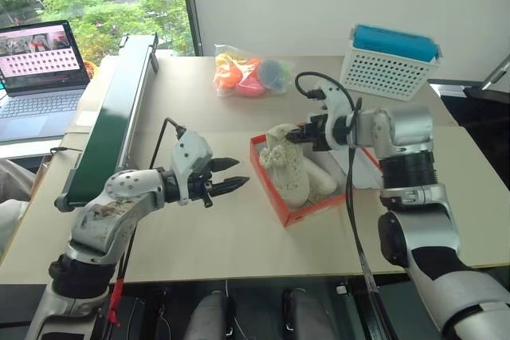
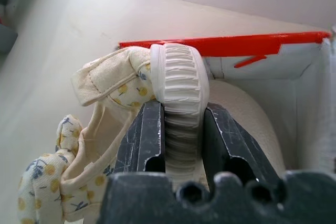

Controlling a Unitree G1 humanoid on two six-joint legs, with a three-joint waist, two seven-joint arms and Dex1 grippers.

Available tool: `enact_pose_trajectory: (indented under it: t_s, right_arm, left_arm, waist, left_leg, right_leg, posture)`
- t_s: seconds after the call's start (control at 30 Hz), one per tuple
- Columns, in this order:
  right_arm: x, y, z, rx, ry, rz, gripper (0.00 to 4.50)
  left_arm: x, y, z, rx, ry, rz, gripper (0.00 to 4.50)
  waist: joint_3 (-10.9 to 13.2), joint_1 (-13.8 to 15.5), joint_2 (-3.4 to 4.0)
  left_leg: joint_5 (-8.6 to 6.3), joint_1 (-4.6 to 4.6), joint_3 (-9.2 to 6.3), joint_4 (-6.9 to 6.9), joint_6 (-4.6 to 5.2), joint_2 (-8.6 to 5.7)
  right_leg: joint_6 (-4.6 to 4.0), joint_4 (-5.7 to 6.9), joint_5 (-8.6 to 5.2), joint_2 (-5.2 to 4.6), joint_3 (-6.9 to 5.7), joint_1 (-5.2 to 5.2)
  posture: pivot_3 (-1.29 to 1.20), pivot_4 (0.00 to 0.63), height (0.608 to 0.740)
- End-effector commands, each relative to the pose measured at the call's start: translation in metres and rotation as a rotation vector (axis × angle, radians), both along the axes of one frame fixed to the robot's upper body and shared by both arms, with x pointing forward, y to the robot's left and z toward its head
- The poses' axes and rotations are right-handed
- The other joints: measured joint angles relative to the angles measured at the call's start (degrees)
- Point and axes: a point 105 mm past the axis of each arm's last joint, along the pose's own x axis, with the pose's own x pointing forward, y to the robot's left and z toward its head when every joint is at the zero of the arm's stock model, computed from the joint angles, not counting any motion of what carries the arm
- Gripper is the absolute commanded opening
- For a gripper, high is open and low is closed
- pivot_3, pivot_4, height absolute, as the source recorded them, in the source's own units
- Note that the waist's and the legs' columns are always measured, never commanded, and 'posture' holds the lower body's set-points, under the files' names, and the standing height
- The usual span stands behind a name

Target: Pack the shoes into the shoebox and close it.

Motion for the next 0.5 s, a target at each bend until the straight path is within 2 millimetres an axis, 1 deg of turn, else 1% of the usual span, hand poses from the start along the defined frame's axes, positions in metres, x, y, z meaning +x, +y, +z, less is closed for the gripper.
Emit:
enact_pose_trajectory:
  t_s: [0.03,0.27,0.4,0.5]
  right_arm:
    - [0.004,-0.019,-0.012,-0.104,-0.030,-0.047,0.74]
    - [0.010,-0.026,-0.036,-0.137,0.014,-0.079,0.74]
    - [0.014,-0.037,-0.054,-0.236,0.014,-0.086,0.74]
    - [0.016,-0.037,-0.064,-0.314,-0.006,-0.060,0.74]
  left_arm:
    - [-0.002,-0.002,0.009,-0.004,-0.030,-0.015,2.36]
    - [-0.003,-0.002,0.010,-0.004,-0.032,-0.013,2.36]
    - [-0.004,-0.002,0.013,-0.007,-0.035,-0.011,2.36]
    - [-0.004,-0.002,0.013,-0.007,-0.033,-0.009,2.36]
  waist:
    - [0.01,0.01,0.00]
    - [0.00,0.14,-0.01]
    - [-0.03,0.15,-0.05]
    - [-0.08,0.14,-0.10]
  left_leg:
    - [0.01,-0.01,0.00,0.02,0.02,-0.02]
    - [0.05,0.21,-0.08,0.11,0.10,-0.01]
    - [0.04,0.26,-0.10,0.17,0.14,-0.01]
    - [0.05,0.32,-0.10,0.19,0.13,-0.01]
  right_leg:
    - [0.02,0.00,0.00,0.00,0.00,0.00]
    - [0.08,-0.04,0.03,0.00,-0.04,0.36]
    - [0.11,-0.06,0.04,0.00,-0.04,0.45]
    - [0.11,-0.04,0.05,0.00,-0.04,0.51]
  posture:
    - [0.00,0.150,0.699]
    - [0.00,0.150,0.699]
    - [0.00,0.150,0.699]
    - [0.00,0.150,0.699]
